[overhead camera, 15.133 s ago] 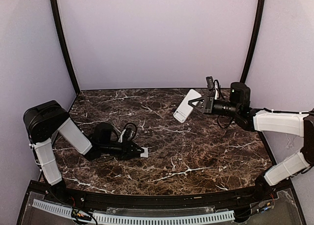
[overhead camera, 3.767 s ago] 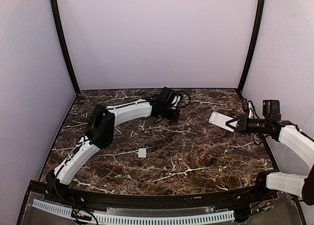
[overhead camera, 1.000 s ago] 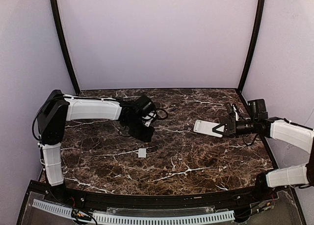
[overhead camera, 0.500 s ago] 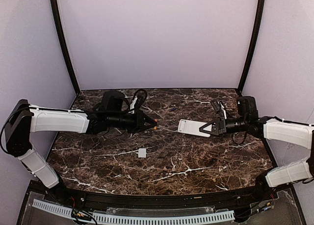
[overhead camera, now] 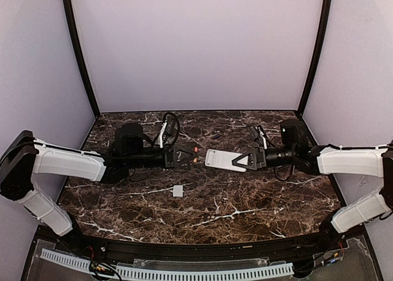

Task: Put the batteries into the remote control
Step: Place the battery in the battery compartment.

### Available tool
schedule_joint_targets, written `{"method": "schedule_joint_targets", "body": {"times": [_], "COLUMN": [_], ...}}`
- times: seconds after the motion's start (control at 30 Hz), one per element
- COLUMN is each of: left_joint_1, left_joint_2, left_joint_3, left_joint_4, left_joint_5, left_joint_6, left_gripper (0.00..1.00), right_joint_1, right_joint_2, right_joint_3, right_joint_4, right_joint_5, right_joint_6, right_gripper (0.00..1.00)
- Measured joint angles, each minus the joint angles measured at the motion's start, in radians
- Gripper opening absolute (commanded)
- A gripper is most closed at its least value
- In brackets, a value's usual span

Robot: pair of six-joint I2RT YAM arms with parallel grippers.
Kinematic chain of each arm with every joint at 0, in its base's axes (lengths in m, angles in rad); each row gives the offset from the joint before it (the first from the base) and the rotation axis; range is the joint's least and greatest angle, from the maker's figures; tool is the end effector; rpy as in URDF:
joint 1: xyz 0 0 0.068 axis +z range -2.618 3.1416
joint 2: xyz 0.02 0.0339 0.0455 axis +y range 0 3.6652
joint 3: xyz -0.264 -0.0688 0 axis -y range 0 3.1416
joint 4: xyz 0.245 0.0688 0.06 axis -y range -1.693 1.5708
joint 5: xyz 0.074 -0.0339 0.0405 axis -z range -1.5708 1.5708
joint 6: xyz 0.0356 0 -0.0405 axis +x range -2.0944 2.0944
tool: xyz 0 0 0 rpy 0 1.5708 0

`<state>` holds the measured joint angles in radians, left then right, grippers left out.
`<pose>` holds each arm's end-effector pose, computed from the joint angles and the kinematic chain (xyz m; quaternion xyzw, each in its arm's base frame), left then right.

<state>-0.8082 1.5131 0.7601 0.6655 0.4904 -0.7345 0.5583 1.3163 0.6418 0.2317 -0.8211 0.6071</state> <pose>0.2155 -0.2499 0.2441 0.1902 0.7088 -0.5851 0.3451 0.2162 0.1657 0.2208 -0.1944 0.7799 0.5514 0.2237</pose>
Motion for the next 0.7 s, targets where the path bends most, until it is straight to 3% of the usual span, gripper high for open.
{"method": "schedule_joint_targets", "body": {"times": [0.13, 0.3, 0.4, 0.57, 0.7], "left_joint_1": [-0.039, -0.139, -0.151, -0.155, -0.161], "left_joint_2": [-0.039, -0.157, -0.212, -0.244, -0.24], "left_joint_3": [-0.024, -0.025, -0.049, -0.096, -0.097], "left_joint_4": [-0.006, -0.14, -0.16, -0.189, -0.18], "left_joint_5": [-0.017, -0.127, -0.192, -0.291, -0.364], "left_joint_6": [0.165, 0.529, 0.674, 0.816, 0.819], "left_gripper": [0.0, 0.0, 0.0, 0.0, 0.0], "right_joint_1": [0.016, 0.024, 0.041, 0.09, 0.107], "right_joint_2": [0.0, 0.0, -0.003, -0.017, -0.018], "right_joint_3": [0.02, 0.022, 0.022, 0.022, 0.022], "right_joint_4": [0.008, 0.007, 0.007, 0.006, 0.008], "right_joint_5": [0.023, 0.044, 0.062, 0.097, 0.118], "right_joint_6": [-0.011, -0.039, -0.065, -0.114, -0.119], "right_gripper": [0.0, 0.0, 0.0, 0.0, 0.0]}}
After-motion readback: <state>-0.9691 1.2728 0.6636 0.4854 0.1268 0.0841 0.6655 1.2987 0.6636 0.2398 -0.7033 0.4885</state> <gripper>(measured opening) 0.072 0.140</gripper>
